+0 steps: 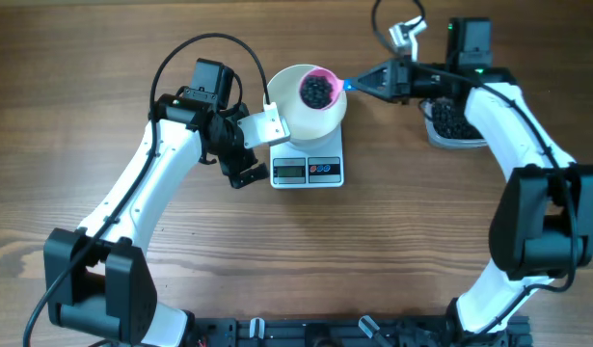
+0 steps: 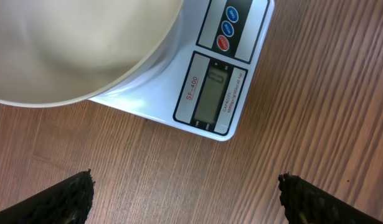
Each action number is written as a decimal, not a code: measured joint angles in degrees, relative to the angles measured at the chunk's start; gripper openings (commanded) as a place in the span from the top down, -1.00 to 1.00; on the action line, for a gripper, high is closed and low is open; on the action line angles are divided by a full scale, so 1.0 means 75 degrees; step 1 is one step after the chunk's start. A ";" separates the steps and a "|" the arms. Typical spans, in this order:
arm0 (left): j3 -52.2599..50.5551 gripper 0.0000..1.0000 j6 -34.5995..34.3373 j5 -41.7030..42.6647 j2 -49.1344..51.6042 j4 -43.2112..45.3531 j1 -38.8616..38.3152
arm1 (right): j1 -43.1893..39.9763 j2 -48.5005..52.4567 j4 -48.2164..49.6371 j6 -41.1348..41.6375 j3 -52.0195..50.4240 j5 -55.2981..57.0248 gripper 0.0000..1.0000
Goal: Scoop item into bowl and weigh 150g on scale
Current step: 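Carry the scoop left over the white bowl on the scale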
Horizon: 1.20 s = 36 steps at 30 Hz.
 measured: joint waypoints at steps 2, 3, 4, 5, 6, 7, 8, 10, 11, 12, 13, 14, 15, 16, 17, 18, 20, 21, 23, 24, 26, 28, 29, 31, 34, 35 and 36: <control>-0.0003 -1.00 0.0000 -0.0003 0.0000 0.0003 0.0000 | 0.0122 0.0000 0.0195 0.0117 -0.0003 0.0111 0.91; -0.0003 -1.00 0.0000 0.0000 0.0000 0.0003 0.0000 | 0.0143 0.0000 0.0254 0.0143 -0.0003 0.0140 0.92; 0.0000 -1.00 0.0000 -0.0003 0.0000 0.0003 0.0000 | 0.0152 0.0000 0.0303 0.0178 -0.0003 0.0178 0.91; 0.0000 -1.00 0.0000 -0.0003 0.0000 0.0003 0.0000 | 0.0152 0.0000 0.0323 0.0178 -0.0003 0.0259 0.91; -0.0003 -1.00 0.0000 0.0000 0.0000 0.0003 0.0000 | 0.0152 0.0000 0.0329 0.0181 -0.0003 0.0358 0.91; -0.0003 -1.00 0.0000 -0.0003 0.0000 0.0003 0.0000 | 0.0152 0.0000 0.0332 0.0175 -0.0003 0.0481 0.92; -0.0003 -1.00 0.0000 -0.0003 0.0000 0.0003 0.0000 | 0.0152 0.0000 0.0332 0.0166 -0.0003 0.0662 0.91; 0.0000 -1.00 0.0000 0.0000 0.0000 0.0003 0.0000 | 0.0152 0.0000 0.0332 -0.0029 -0.0003 0.0886 0.91; -0.0003 -1.00 0.0000 0.0000 0.0000 0.0003 0.0000 | 0.0152 0.0000 0.0329 -0.0131 -0.0003 0.0982 0.91; -0.0003 -1.00 0.0000 -0.0003 0.0000 0.0003 0.0000 | 0.0152 0.0000 0.0332 -0.0216 -0.0003 0.1084 0.91; -0.0003 -1.00 0.0000 0.0000 0.0000 0.0003 0.0000 | 0.0152 0.0000 0.0332 -0.0265 -0.0003 0.1183 0.91; 0.0000 -1.00 0.0000 0.0000 0.0000 0.0003 0.0000 | 0.0152 0.0000 0.0338 -0.0321 -0.0003 0.1314 0.91; -0.0003 -1.00 0.0000 -0.0003 0.0000 0.0003 0.0000 | 0.0152 0.0000 0.0338 -0.0361 -0.0003 0.1396 0.91; -0.0003 -1.00 0.0000 -0.0003 0.0000 0.0003 0.0000 | 0.0152 0.0000 0.0338 -0.0385 -0.0003 0.1466 0.92; -0.0003 -1.00 0.0000 0.0000 0.0000 0.0003 0.0000 | 0.0152 0.0000 0.0341 -0.0408 -0.0003 0.1521 0.91; -0.0003 -1.00 0.0000 0.0000 0.0000 0.0003 0.0000 | 0.0152 0.0000 0.0338 -0.0411 -0.0003 0.1545 0.91; 0.0000 -1.00 0.0000 -0.0003 0.0000 0.0003 0.0000 | 0.0152 0.0000 0.0338 -0.0414 -0.0003 0.1571 0.91; -0.0003 -1.00 0.0000 -0.0003 0.0000 0.0003 0.0000 | 0.0152 0.0000 0.0341 -0.0414 -0.0003 0.1574 0.91; -0.0003 -1.00 0.0000 -0.0003 0.0000 0.0003 0.0000 | 0.0152 0.0000 0.0338 -0.0411 -0.0003 0.1577 0.91; 0.0000 -1.00 0.0000 -0.0003 0.0000 0.0003 0.0000 | 0.0152 0.0000 0.0335 -0.0379 -0.0003 0.1577 0.91; 0.0000 -1.00 0.0000 -0.0003 0.0000 0.0003 0.0000 | 0.0152 0.0000 0.0335 -0.0175 -0.0003 0.1577 0.91; 0.0000 -1.00 0.0000 0.0000 0.0000 0.0003 0.0000 | 0.0152 0.0000 0.0335 0.0131 -0.0003 0.1580 0.91; -0.0003 -1.00 0.0000 -0.0003 0.0000 0.0003 0.0000 | 0.0152 0.0000 0.0332 0.0204 -0.0003 0.1580 0.91; -0.0003 -1.00 0.0000 -0.0003 0.0000 0.0003 0.0000 | 0.0152 0.0000 0.0332 0.0262 -0.0003 0.1580 0.91; 0.0000 -0.99 0.0000 -0.0003 0.0000 0.0003 0.0000 | 0.0152 0.0000 0.0446 0.0318 -0.0003 0.1687 0.91; 0.0000 -1.00 0.0000 0.0000 0.0000 0.0003 0.0000 | 0.0152 0.0000 0.0449 0.0312 -0.0003 0.1719 0.91; -0.0003 -1.00 0.0000 0.0000 0.0000 0.0003 0.0000 | 0.0152 0.0000 0.0446 0.0204 -0.0003 0.1728 0.91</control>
